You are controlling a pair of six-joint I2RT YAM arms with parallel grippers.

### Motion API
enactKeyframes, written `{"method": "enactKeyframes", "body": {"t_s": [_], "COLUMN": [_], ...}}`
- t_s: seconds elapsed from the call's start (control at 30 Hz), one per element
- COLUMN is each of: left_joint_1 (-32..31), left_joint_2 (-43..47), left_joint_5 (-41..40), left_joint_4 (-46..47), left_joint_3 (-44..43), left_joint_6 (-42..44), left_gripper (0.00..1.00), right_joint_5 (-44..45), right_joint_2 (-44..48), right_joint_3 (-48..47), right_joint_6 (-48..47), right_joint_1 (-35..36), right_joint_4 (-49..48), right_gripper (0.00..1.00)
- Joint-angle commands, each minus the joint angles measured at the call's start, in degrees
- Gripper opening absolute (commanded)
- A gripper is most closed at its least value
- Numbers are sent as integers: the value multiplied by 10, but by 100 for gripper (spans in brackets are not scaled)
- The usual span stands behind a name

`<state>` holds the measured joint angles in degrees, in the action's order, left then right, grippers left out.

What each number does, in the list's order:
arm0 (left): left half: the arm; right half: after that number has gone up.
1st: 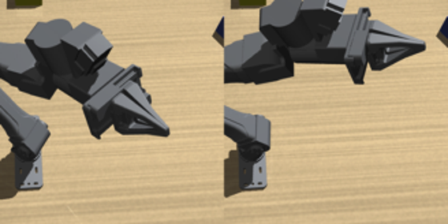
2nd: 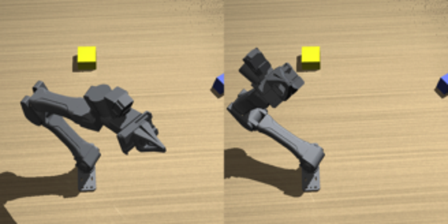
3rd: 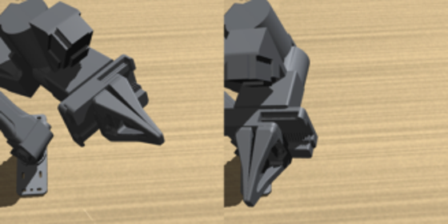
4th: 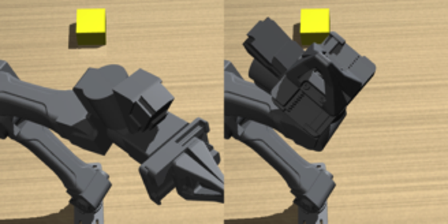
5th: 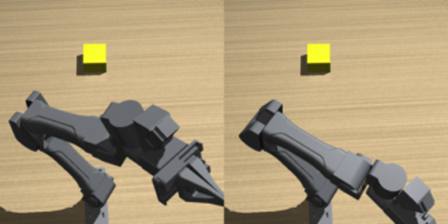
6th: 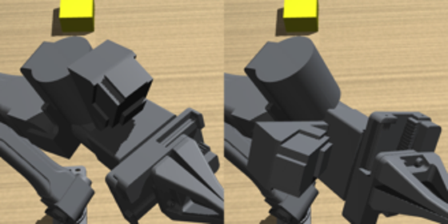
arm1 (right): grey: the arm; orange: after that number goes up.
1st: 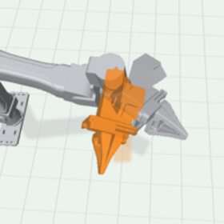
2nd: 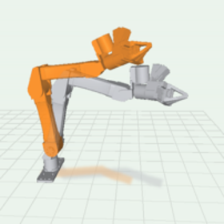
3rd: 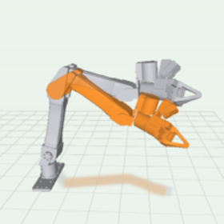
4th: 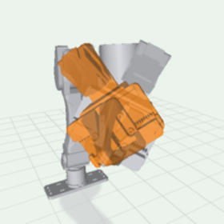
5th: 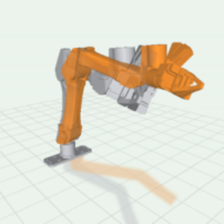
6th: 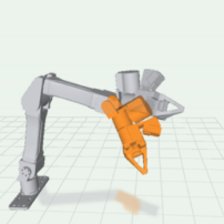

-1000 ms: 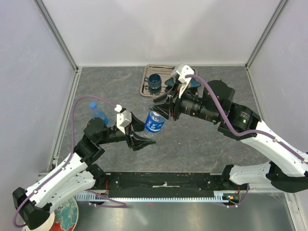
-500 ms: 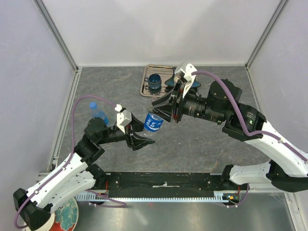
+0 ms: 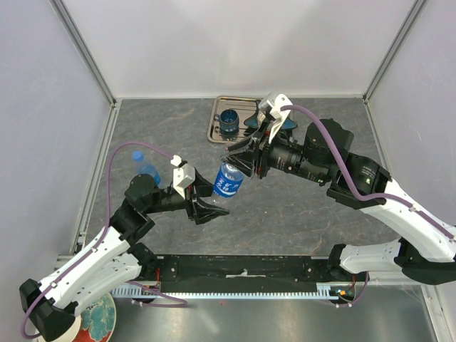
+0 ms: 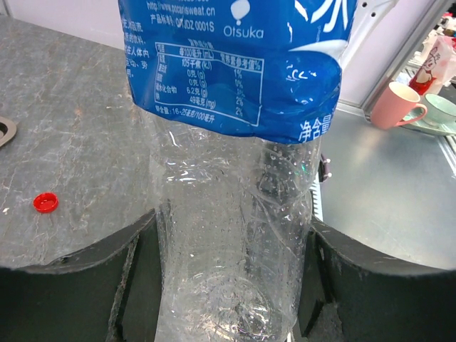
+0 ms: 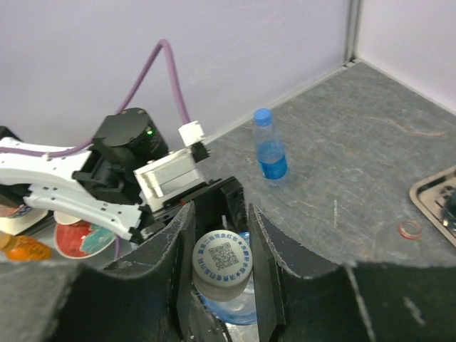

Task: Screw on the bottle caps
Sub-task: Screw the bottle cap onto the plastic bottle.

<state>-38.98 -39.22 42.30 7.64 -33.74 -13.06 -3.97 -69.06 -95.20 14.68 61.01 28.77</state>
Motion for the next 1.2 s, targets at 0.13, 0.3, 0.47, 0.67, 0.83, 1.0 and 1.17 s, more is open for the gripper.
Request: {"method": "enactKeyframes", "body": {"t_s": [0.13,0.3,0.47,0.67,0.83,1.0,1.17], "left_joint_1": [1,0,0,1,2,2,2], "left_joint_2": [6,2,1,-1,5,6,6], "left_joint_5": [30,25,21,11,5,-2,-5], "left_joint_4": [11,12,14,13,16,19,19], "left_joint_3": [-23,-26,-26,-26,-22,-18,-17], "left_joint_6": [-19,-17,-16,-18,-21,-23,-26], "left_gripper": [2,2,2,2,2,2,2], "right_joint_5": [57,42,28,7,12,10,-20], "right_joint_2": [2,5,9,14,31,45,33], "right_joint_3": [22,38,54,76,99,106,104], "right_joint_6": [-31,-26,-18,-11,-10,-13,-22], "right_joint_1": [2,2,2,2,2,3,2], "right_joint_4": [-32,-53,-62,-73,-80,-79,-70], "right_gripper": [21,21,20,20,20,20,21]}}
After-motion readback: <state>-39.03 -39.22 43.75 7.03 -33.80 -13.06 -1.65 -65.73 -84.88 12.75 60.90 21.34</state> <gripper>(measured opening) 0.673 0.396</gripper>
